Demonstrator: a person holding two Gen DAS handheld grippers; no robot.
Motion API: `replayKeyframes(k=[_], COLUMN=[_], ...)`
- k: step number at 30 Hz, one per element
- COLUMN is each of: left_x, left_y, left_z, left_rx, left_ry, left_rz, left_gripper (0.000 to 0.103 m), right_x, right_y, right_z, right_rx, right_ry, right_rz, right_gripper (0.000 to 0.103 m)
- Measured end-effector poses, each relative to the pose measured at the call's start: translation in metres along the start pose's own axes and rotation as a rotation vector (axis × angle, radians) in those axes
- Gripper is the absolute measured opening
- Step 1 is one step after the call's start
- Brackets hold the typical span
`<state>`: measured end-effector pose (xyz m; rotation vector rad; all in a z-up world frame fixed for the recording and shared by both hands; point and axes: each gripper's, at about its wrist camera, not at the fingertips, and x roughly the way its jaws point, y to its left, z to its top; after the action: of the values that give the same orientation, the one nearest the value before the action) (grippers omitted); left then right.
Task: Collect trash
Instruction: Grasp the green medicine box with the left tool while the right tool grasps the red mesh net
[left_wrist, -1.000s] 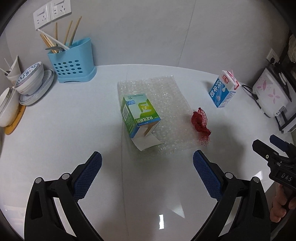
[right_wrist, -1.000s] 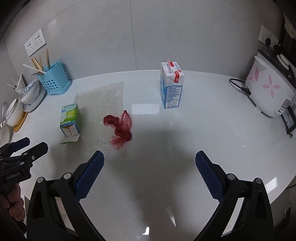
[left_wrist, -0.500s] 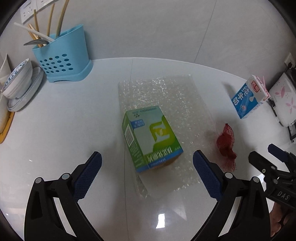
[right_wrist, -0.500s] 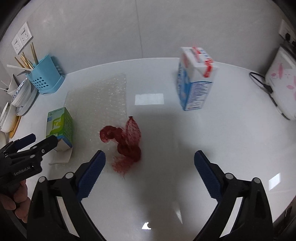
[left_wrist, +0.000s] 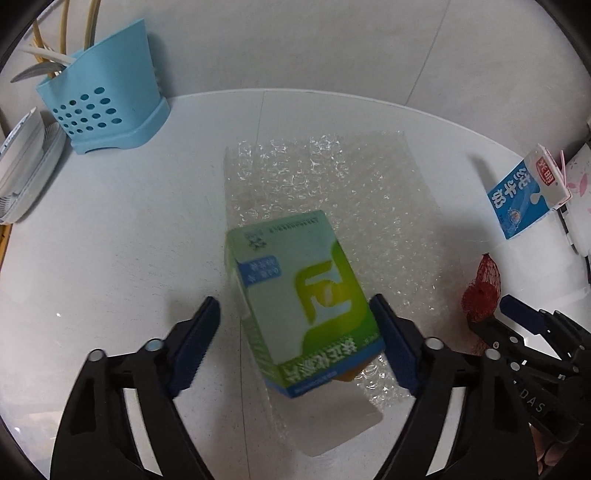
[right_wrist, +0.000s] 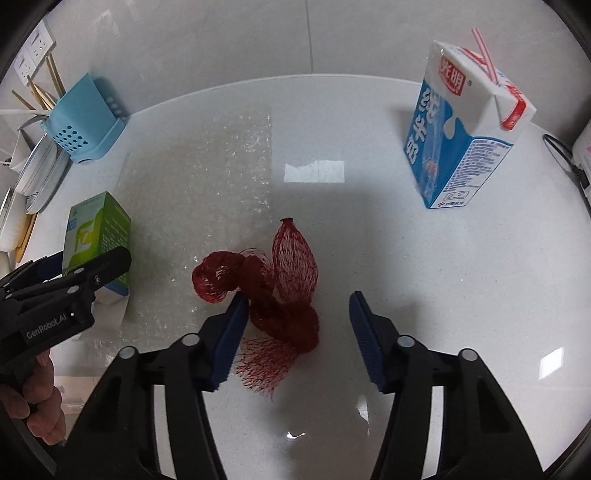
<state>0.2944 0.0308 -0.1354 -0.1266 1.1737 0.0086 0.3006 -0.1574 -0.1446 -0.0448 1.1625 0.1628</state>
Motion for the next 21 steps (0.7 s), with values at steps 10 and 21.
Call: replayKeyframes(k=[10,21], left_x=[-0.013,-0.045], left_y=[0.003,0.000], left_z=[0.001,-0.016], left_rx=[0.006,0.020], left_ry=[-0.032,-0.072], left_rz=[-0.004,-0.003], left_gripper=[0.047,0.046], right_x=[-0.007,-0.047], right_y=[-0.005,-0.016], right_z=[-0.001,-0.014], right_rx=[0.023,0.034], right_ry=[-0.017,-0.082], right_rz=[-0.002,-0.005], right_gripper=[0.024,0.023])
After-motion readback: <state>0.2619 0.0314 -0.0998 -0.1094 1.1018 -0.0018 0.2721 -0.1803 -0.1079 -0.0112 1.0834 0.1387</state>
